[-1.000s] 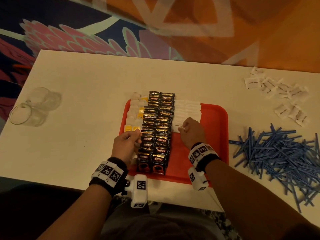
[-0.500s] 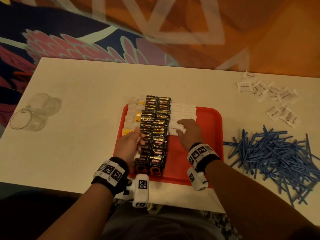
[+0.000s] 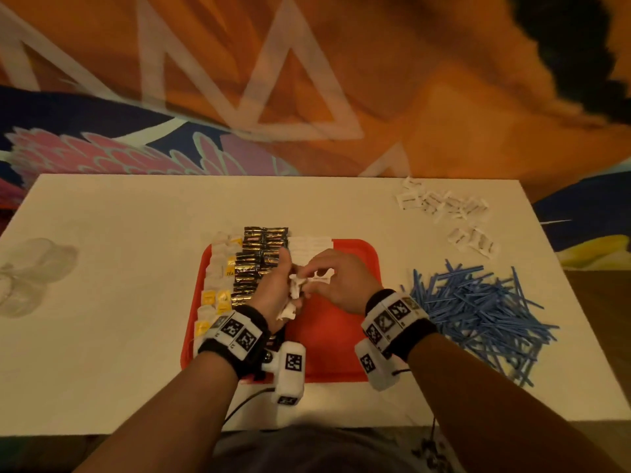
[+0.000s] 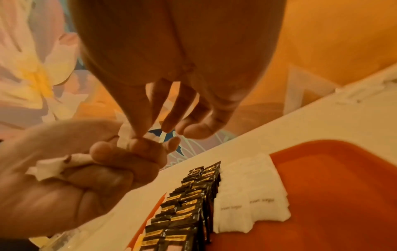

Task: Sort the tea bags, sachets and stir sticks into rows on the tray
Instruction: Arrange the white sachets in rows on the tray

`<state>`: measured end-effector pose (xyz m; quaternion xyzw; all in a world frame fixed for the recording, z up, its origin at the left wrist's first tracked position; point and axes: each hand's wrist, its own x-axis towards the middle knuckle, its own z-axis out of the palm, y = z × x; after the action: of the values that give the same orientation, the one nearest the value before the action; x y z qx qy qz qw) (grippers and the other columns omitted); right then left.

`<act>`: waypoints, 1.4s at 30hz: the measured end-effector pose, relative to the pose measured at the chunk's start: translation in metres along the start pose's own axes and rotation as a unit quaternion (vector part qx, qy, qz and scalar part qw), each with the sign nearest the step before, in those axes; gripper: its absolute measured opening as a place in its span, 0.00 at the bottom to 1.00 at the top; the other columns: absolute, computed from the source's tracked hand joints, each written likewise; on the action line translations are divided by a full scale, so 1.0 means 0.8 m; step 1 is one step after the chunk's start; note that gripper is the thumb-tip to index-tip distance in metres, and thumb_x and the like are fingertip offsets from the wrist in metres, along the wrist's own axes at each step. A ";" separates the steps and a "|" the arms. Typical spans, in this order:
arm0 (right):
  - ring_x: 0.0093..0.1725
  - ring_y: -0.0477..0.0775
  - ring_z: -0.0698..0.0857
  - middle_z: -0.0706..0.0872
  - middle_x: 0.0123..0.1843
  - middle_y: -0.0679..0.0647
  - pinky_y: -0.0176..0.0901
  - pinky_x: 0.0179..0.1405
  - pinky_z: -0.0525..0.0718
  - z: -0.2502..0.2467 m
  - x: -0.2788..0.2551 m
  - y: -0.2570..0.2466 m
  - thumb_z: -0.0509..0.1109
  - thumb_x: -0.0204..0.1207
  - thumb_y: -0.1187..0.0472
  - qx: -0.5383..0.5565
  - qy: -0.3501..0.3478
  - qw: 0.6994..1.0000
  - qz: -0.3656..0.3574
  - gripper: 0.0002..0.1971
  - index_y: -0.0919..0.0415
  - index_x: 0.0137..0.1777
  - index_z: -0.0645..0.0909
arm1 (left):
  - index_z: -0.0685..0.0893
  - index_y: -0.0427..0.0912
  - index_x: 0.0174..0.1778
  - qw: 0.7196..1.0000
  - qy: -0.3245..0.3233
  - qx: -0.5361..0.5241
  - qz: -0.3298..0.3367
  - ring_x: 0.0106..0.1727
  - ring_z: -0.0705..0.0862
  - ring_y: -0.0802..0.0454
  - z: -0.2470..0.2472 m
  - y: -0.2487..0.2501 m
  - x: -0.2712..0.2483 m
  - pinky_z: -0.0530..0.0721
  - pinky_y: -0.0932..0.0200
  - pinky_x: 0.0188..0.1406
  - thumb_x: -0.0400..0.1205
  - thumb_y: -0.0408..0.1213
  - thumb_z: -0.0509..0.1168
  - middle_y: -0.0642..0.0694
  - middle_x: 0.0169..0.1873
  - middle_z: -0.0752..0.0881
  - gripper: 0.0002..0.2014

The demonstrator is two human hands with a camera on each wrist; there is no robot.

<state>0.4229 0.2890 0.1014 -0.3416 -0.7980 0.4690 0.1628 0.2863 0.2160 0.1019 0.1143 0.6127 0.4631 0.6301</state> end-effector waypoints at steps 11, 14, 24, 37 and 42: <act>0.42 0.44 0.87 0.90 0.41 0.49 0.35 0.46 0.84 -0.053 -0.023 -0.003 0.78 0.74 0.59 0.049 0.129 0.986 0.096 0.03 0.57 0.44 0.88 | 0.87 0.43 0.55 0.986 -0.043 0.094 0.133 0.22 0.70 0.53 0.036 0.003 -0.017 0.69 0.59 0.23 0.80 0.62 0.60 0.43 0.43 0.87 0.26; 0.44 0.49 0.88 0.90 0.41 0.51 0.41 0.47 0.85 -0.059 -0.023 -0.004 0.76 0.75 0.59 0.056 0.138 0.983 0.104 0.02 0.54 0.43 0.86 | 0.90 0.43 0.50 0.964 -0.021 0.163 0.209 0.21 0.71 0.58 0.042 0.003 -0.017 0.69 0.62 0.22 0.82 0.45 0.71 0.47 0.41 0.88 0.09; 0.34 0.44 0.88 0.90 0.41 0.55 0.32 0.35 0.83 -0.056 -0.038 -0.009 0.81 0.68 0.70 0.171 0.090 0.969 0.157 0.14 0.68 0.53 0.86 | 0.85 0.35 0.36 0.970 0.071 0.079 0.218 0.16 0.74 0.61 0.061 0.015 -0.022 0.72 0.67 0.18 0.87 0.40 0.65 0.54 0.18 0.79 0.16; 0.33 0.52 0.83 0.86 0.41 0.59 0.41 0.30 0.78 -0.036 -0.028 -0.024 0.63 0.84 0.71 0.470 0.210 0.821 0.247 0.07 0.64 0.45 0.79 | 0.86 0.42 0.43 0.967 0.108 0.069 0.221 0.28 0.83 0.57 0.054 0.007 -0.017 0.76 0.63 0.22 0.85 0.37 0.68 0.49 0.34 0.87 0.06; 0.30 0.48 0.82 0.83 0.48 0.62 0.39 0.28 0.79 -0.025 -0.022 -0.020 0.61 0.86 0.67 0.430 0.204 0.840 0.260 0.07 0.68 0.60 0.77 | 0.82 0.41 0.53 0.965 0.083 0.060 0.242 0.29 0.80 0.54 0.047 0.004 -0.015 0.71 0.62 0.22 0.82 0.29 0.70 0.55 0.24 0.81 0.06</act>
<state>0.4410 0.2841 0.1260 -0.5206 -0.3467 0.7096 0.3244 0.3199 0.2252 0.1207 0.2579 0.6439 0.5716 0.4383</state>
